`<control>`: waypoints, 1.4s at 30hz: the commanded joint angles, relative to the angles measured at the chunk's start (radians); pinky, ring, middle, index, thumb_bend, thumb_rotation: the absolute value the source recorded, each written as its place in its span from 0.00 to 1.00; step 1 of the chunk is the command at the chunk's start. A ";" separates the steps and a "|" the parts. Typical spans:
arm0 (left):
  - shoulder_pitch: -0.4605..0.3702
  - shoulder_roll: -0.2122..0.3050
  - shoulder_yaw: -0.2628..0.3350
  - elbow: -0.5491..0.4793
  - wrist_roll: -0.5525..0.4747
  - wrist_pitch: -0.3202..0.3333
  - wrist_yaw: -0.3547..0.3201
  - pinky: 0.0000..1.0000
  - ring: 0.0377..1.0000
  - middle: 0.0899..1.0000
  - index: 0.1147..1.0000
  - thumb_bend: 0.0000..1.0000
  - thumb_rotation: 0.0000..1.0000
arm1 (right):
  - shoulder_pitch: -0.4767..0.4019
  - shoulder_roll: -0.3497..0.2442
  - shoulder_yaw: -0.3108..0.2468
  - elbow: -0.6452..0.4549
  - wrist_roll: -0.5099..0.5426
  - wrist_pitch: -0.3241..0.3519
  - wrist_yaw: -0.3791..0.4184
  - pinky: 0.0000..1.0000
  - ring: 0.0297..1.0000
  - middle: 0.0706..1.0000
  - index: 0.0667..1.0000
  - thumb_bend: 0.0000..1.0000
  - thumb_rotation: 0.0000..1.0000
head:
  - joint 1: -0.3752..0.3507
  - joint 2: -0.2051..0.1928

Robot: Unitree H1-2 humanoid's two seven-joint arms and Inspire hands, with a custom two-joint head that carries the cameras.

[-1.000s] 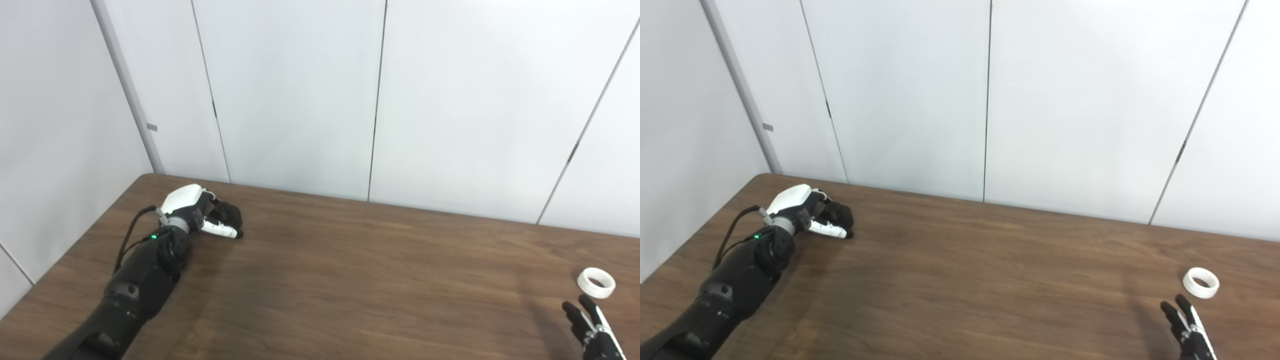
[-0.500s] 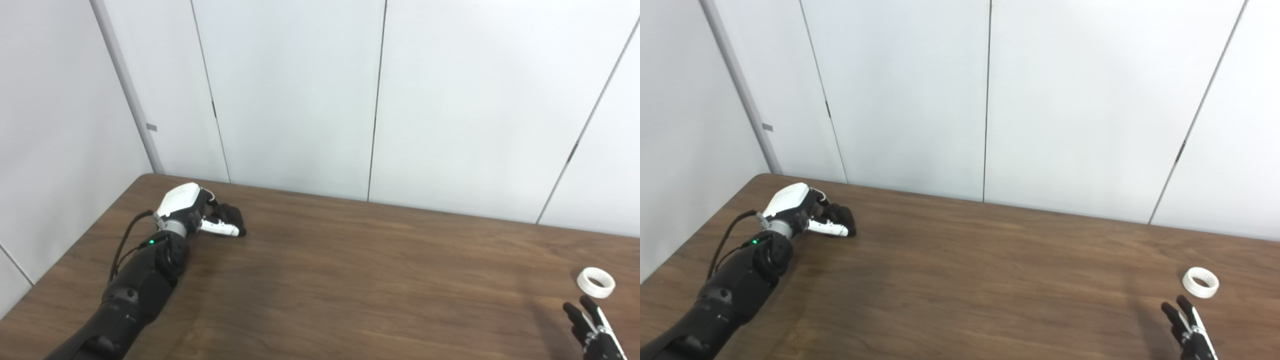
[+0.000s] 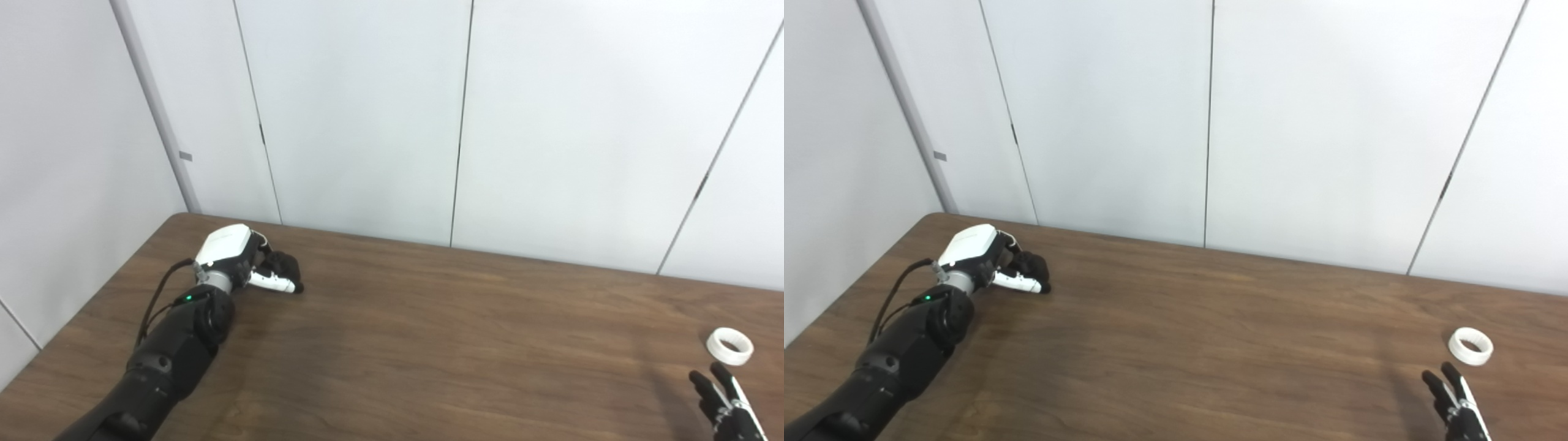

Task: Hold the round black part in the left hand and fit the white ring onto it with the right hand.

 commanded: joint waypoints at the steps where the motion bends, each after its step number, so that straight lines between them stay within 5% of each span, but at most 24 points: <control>1: -0.021 0.044 0.006 -0.033 0.015 -0.015 0.024 1.00 0.91 0.75 0.42 0.52 0.05 | 0.043 0.009 0.004 0.040 0.000 0.000 -0.006 1.00 0.97 0.93 0.99 0.65 0.97 | -0.002 0.002; 18: 0.062 0.057 0.028 -0.193 0.036 -0.019 0.033 1.00 0.91 0.75 0.42 0.52 0.05 | 0.023 0.026 0.010 0.050 -0.026 0.002 -0.021 1.00 0.96 0.93 0.98 0.65 0.96 | -0.015 0.002; 30: 0.172 0.051 0.028 -0.475 0.107 -0.003 -0.038 1.00 0.90 0.76 0.42 0.52 0.05 | 0.005 0.038 0.020 0.068 -0.047 -0.026 -0.024 1.00 0.96 0.93 0.98 0.65 0.97 | -0.053 0.012; 42: 0.279 -0.020 0.022 -0.741 0.147 -0.020 -0.118 1.00 0.88 0.75 0.42 0.52 0.05 | 0.001 0.067 0.032 0.041 -0.076 -0.003 -0.044 1.00 0.97 0.93 0.97 0.66 0.96 | -0.117 0.040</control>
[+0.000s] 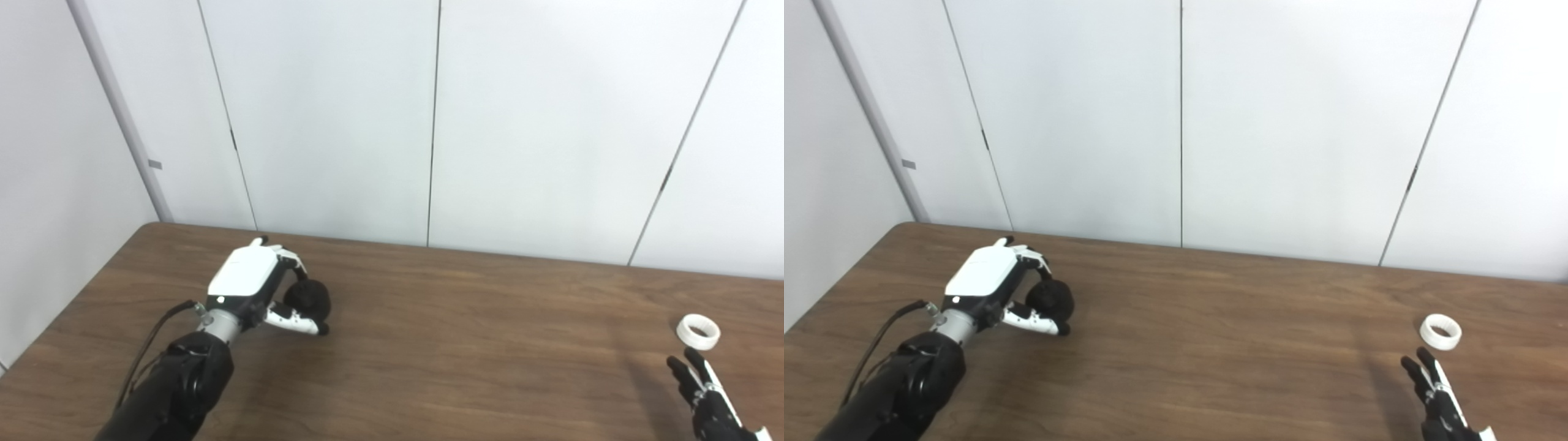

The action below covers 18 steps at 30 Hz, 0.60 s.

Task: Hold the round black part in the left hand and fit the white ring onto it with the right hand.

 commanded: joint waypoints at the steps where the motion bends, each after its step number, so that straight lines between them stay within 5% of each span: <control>1: -0.021 -0.001 0.003 -0.069 0.024 -0.013 -0.007 1.00 0.88 0.75 0.42 0.52 0.05 | 0.022 0.048 0.027 0.027 -0.009 0.005 -0.023 1.00 0.97 0.93 0.97 0.65 0.96 | -0.010 0.004; 18: 0.066 -0.164 -0.086 -0.268 0.149 -0.027 -0.120 1.00 0.91 0.75 0.42 0.53 0.05 | 0.003 0.101 0.055 -0.070 -0.075 0.103 -0.052 1.00 0.98 0.93 0.97 0.63 0.96 | -0.118 0.073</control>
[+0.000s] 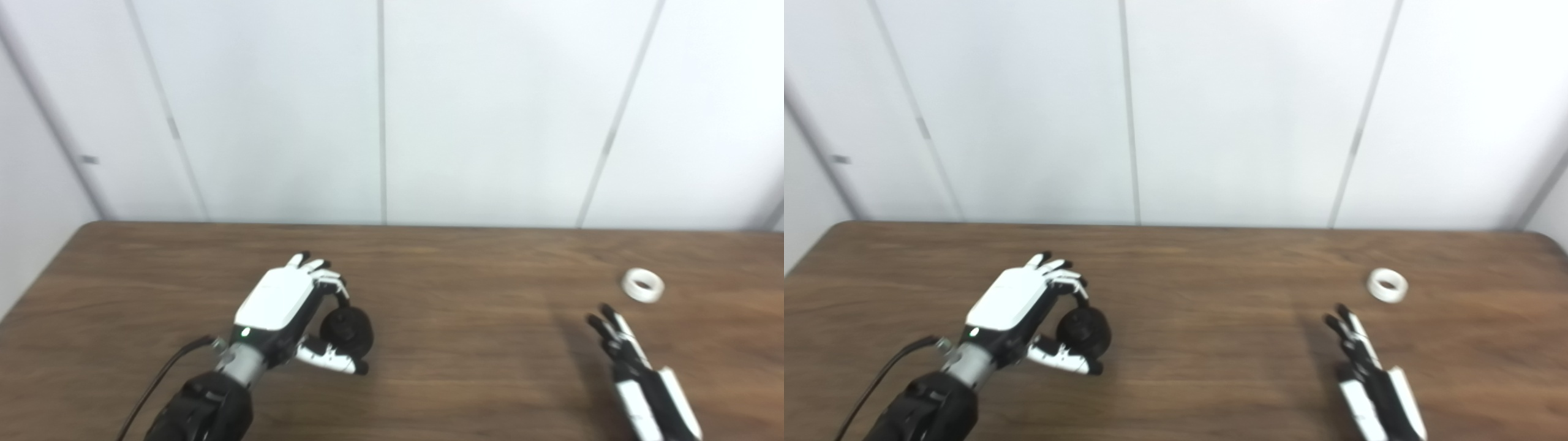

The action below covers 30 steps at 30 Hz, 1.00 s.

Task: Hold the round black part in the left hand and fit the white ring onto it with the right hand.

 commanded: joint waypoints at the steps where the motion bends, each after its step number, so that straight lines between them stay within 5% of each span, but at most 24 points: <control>1: -0.012 -0.008 -0.004 -0.053 0.032 -0.024 0.004 1.00 0.91 0.75 0.42 0.52 0.05 | 0.003 0.022 0.013 -0.014 0.001 0.000 -0.020 1.00 0.98 0.93 0.97 0.63 0.96 | -0.012 0.008; 30: 0.081 -0.211 -0.135 0.026 0.290 -0.044 0.040 1.00 0.90 0.75 0.42 0.53 0.05 | -0.010 0.041 0.052 -0.141 -0.017 0.116 -0.037 1.00 1.00 0.95 0.99 0.60 0.97 | -0.070 0.089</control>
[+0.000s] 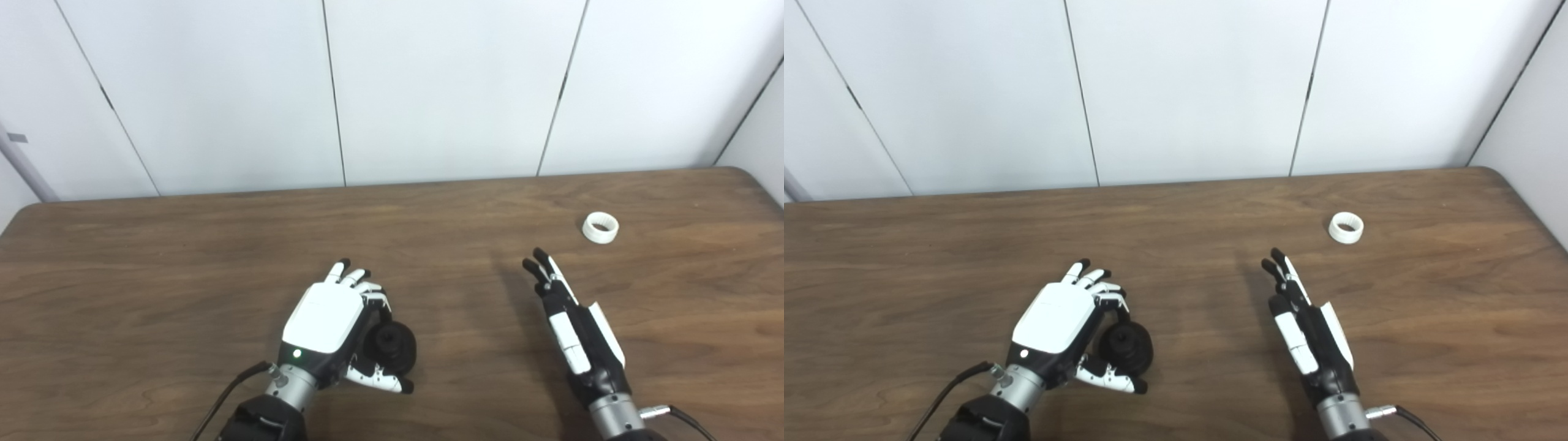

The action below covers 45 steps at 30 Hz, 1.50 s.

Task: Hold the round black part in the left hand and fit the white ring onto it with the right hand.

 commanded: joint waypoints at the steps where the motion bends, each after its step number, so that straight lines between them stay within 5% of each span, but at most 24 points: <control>1: -0.009 -0.005 -0.006 0.019 0.025 -0.012 0.045 1.00 0.90 0.75 0.42 0.53 0.05 | -0.011 -0.002 -0.001 -0.050 0.010 -0.004 -0.005 1.00 1.00 0.94 0.98 0.60 0.97 | -0.002 0.005; 23: -0.011 0.003 -0.031 0.101 0.013 -0.015 0.095 1.00 0.90 0.75 0.42 0.53 0.05 | -0.005 -0.009 -0.006 -0.103 0.000 0.054 -0.007 1.00 1.00 0.93 0.98 0.60 0.97 | -0.019 0.036; 32: -0.014 0.003 -0.031 0.113 -0.009 -0.011 0.073 1.00 0.91 0.76 0.42 0.53 0.06 | -0.008 -0.010 -0.026 -0.128 -0.023 0.075 -0.022 1.00 0.97 0.91 0.94 0.60 0.83 | -0.034 0.046; 45: -0.010 -0.011 0.002 0.154 -0.130 -0.012 0.080 1.00 0.91 0.76 0.42 0.53 0.05 | -0.014 -0.011 -0.036 -0.147 -0.029 0.099 -0.030 1.00 0.96 0.91 0.92 0.58 0.80 | -0.029 0.052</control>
